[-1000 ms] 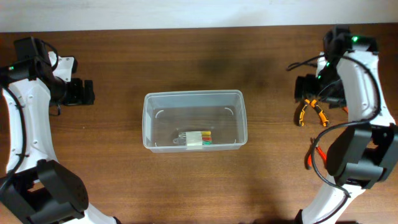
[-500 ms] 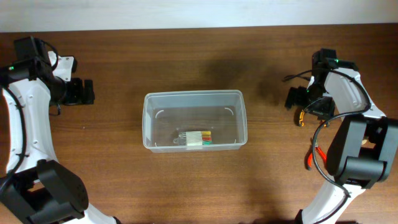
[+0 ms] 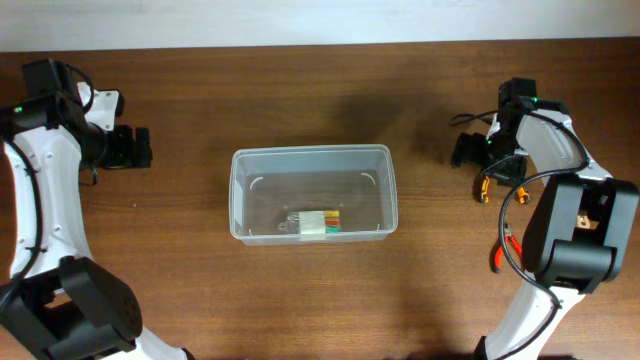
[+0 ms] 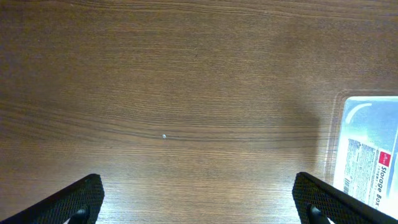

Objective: Pack container

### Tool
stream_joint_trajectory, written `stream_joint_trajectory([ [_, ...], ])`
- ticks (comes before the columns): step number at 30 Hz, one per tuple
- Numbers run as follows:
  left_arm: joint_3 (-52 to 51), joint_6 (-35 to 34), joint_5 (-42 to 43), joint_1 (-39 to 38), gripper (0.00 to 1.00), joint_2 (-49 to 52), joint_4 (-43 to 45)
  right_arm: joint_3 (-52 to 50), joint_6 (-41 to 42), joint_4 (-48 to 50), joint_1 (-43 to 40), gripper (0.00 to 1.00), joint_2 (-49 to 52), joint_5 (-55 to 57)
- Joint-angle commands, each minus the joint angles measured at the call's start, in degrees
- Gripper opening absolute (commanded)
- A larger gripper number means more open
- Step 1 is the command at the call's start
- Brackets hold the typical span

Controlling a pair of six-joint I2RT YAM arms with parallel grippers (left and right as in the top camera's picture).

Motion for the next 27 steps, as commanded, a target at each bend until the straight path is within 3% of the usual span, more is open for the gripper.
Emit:
stream_joint_trajectory([
  [1,-0.28,-0.61,0.83,0.46,0.99,0.50,0.04,-0.24,-0.39,0.83,-0.26,0.99,0.33,-1.05],
  [14,-0.28,-0.61,0.83,0.46,0.99,0.50,0.07,-0.24,1.53,-0.09,-0.26,0.99,0.33,6.49],
  [27,-0.28,-0.61,0.83,0.46,0.99,0.50,0.07,-0.26,1.53,-0.07,-0.26,0.99,0.70,6.36],
])
